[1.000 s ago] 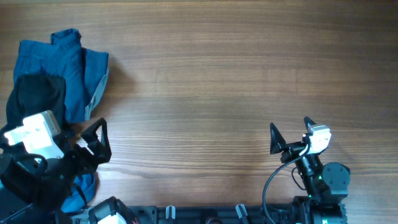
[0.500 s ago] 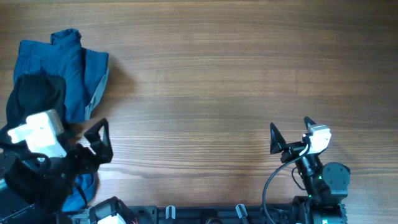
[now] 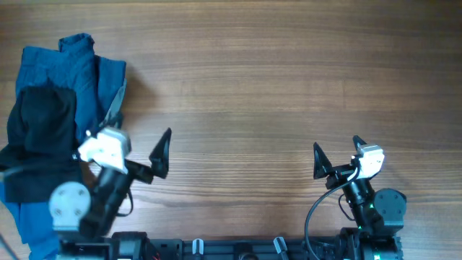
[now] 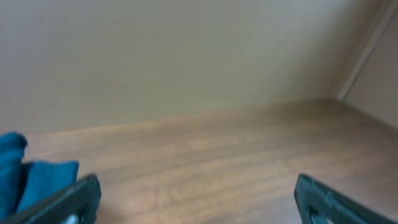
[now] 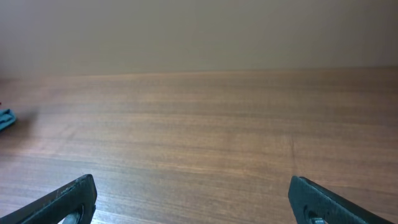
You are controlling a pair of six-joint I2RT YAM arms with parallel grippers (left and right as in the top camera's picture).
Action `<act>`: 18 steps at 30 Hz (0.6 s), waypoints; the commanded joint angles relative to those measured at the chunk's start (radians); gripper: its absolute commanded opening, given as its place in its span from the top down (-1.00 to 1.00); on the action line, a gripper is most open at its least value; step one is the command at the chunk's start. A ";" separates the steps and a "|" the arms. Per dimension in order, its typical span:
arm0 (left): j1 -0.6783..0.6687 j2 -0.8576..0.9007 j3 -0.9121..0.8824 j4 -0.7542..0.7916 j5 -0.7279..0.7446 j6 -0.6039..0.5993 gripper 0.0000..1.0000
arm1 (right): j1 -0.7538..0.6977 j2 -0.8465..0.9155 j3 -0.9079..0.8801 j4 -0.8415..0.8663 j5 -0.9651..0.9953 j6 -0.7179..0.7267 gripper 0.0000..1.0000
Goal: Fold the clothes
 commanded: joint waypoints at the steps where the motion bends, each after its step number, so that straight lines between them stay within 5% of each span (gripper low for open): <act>1: 0.021 -0.163 -0.186 0.104 -0.012 0.000 -1.00 | -0.004 -0.014 -0.003 0.004 -0.019 -0.019 -1.00; 8: 0.053 -0.348 -0.417 0.229 -0.013 -0.019 -1.00 | -0.004 -0.014 -0.003 0.005 -0.019 -0.019 -0.99; 18: 0.043 -0.346 -0.570 0.301 -0.013 -0.018 -1.00 | -0.004 -0.014 -0.003 0.004 -0.019 -0.019 -0.99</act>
